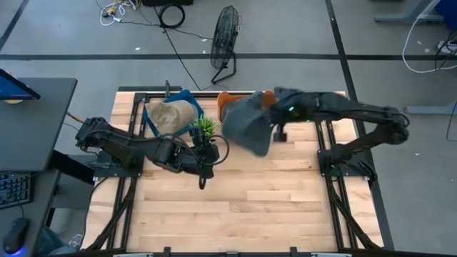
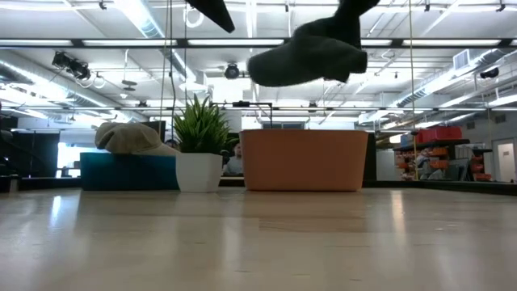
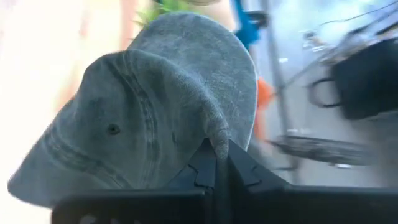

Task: Pick & Place hat
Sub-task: Put the black cap into the orange bin

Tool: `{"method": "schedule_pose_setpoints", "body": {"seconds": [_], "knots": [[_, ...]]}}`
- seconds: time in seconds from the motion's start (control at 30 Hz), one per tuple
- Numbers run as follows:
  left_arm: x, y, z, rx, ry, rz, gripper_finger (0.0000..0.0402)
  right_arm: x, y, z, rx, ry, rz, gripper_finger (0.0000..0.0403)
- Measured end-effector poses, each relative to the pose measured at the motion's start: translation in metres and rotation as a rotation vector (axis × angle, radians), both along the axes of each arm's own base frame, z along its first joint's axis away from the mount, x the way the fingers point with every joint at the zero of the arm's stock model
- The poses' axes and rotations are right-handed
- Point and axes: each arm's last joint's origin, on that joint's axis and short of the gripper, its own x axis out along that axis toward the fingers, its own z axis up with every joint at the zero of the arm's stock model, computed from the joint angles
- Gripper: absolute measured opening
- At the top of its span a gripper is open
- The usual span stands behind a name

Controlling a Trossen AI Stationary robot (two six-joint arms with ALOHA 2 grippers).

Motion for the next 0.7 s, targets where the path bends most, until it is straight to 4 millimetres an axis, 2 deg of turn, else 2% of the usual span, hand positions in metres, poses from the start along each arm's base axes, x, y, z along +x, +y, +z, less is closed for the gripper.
{"method": "schedule_pose_setpoints", "body": {"seconds": [0.13, 0.23, 0.37, 0.5, 0.7], "knots": [[0.002, 0.007, 0.001, -0.003, -0.01, 0.023, 0.0188, -0.021, -0.021, 0.013, -0.121, -0.007, -0.021, 0.0008], [0.006, 0.013, 0.002, -0.011, -0.038, 0.043, 0.0188, -0.027, -0.04, 0.013, -0.194, 0.04, -0.01, 0.0008], [0.011, 0.021, 0.005, -0.026, -0.094, 0.071, 0.0188, -0.027, -0.067, 0.01, -0.294, 0.103, 0.099, 0.0008], [0.014, 0.028, 0.007, -0.031, -0.117, 0.095, 0.0188, -0.02, -0.098, -0.003, -0.31, 0.151, 0.098, 0.0008], [0.015, 0.034, 0.006, -0.03, -0.116, 0.114, 0.0188, -0.002, -0.14, -0.04, -0.249, 0.263, 0.186, 0.0006]]}}
